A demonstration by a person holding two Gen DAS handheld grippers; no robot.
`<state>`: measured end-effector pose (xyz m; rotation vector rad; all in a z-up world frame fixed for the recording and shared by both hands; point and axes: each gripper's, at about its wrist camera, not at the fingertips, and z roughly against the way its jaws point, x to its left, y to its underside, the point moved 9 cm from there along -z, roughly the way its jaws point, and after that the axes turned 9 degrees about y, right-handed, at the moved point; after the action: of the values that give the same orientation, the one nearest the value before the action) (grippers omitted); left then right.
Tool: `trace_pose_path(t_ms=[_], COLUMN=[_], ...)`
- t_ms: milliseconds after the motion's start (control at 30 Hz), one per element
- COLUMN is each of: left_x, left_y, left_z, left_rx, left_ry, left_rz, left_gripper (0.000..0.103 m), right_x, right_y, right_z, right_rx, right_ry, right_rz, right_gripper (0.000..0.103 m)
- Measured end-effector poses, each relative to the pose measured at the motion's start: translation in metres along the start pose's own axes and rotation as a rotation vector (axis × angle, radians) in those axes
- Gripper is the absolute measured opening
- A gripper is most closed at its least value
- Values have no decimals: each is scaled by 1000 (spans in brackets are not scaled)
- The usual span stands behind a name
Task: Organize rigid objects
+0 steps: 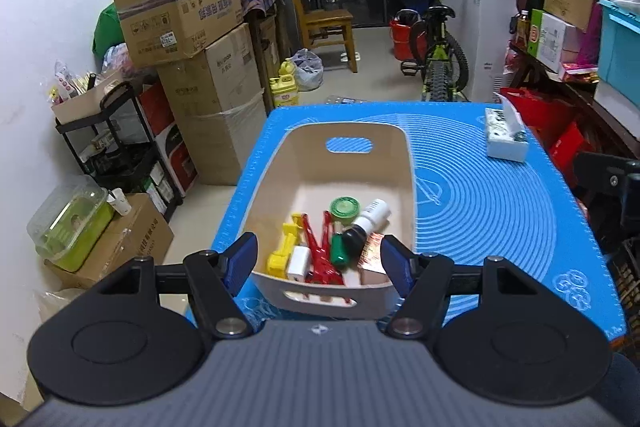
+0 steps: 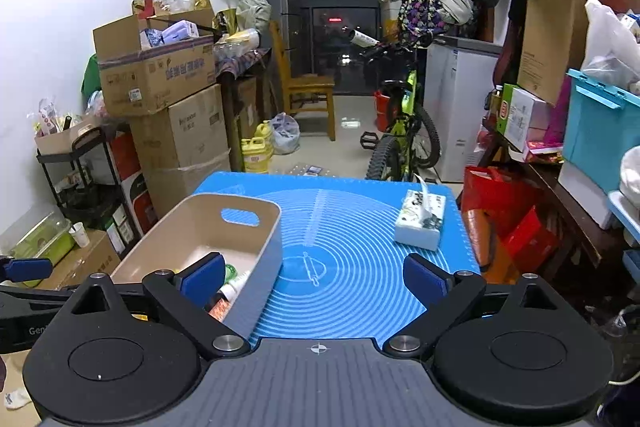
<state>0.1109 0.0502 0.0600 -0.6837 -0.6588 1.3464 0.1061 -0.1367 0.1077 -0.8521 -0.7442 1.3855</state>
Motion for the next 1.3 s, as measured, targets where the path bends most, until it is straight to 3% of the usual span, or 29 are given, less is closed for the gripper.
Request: trace_pose_path(t_ms=[700, 1300], left_x=[-8, -24], left_y=[60, 92], left_z=[17, 4], left_rx=[-29, -22], left_ry=[0, 38], left_rz=[41, -30], left_gripper=[69, 69], right_x=[-19, -23], right_y=[79, 130], right_z=[40, 39], right_rx=[16, -5], right_ry=[5, 30], right_rz=[22, 18], right_gripper=[96, 95])
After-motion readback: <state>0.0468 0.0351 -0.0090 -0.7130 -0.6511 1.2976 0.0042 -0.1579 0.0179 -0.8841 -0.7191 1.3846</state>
